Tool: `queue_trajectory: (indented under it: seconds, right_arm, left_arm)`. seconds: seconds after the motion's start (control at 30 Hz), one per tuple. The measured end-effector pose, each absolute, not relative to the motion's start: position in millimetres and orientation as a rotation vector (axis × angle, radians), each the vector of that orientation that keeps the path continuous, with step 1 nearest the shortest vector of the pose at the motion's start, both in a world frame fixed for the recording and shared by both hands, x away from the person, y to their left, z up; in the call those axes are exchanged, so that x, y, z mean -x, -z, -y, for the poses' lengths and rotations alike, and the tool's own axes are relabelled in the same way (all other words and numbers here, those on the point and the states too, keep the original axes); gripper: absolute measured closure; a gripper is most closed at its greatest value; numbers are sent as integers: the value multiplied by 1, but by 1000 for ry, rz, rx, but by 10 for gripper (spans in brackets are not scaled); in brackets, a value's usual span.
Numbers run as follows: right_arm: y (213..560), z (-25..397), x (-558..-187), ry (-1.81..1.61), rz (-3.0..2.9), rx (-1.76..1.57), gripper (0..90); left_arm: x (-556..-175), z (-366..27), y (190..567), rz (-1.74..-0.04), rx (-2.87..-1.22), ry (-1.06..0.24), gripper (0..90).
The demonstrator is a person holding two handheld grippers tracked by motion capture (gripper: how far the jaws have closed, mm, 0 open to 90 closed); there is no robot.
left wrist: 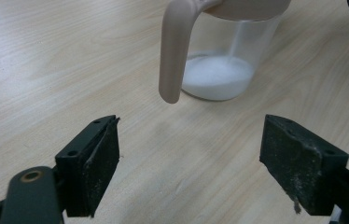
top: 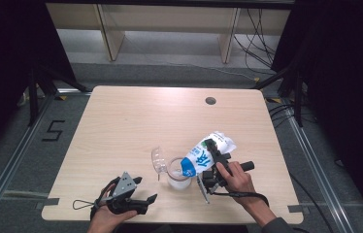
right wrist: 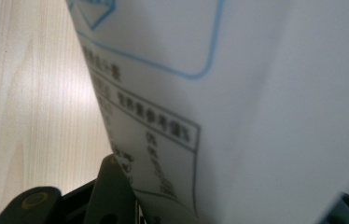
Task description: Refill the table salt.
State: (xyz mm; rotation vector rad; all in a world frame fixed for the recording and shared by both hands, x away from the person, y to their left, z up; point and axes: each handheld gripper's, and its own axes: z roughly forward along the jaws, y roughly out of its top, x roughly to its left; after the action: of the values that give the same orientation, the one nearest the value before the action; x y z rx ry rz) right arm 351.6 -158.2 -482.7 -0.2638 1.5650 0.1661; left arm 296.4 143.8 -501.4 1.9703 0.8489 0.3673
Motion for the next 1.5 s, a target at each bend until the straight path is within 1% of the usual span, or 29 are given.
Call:
queue_trajectory:
  seconds: [1.2,1.3,1.37,1.5]
  right_arm:
    - [482,158,-352,-163,-1566,274,610]
    - [477,157,-350,-107,-1599,296,611]
    - [481,157,-352,-165,-1561,280,611]
    - [479,157,-352,-141,-1572,297,613]
  left_arm:
    - [-296,-143,502,-862,-1966,-365,195]
    - [-296,-143,502,-861,-1967,-364,195]
    - [-296,-143,502,-857,-1961,-365,195]
    - [-296,-143,502,-862,-1960,-365,195]
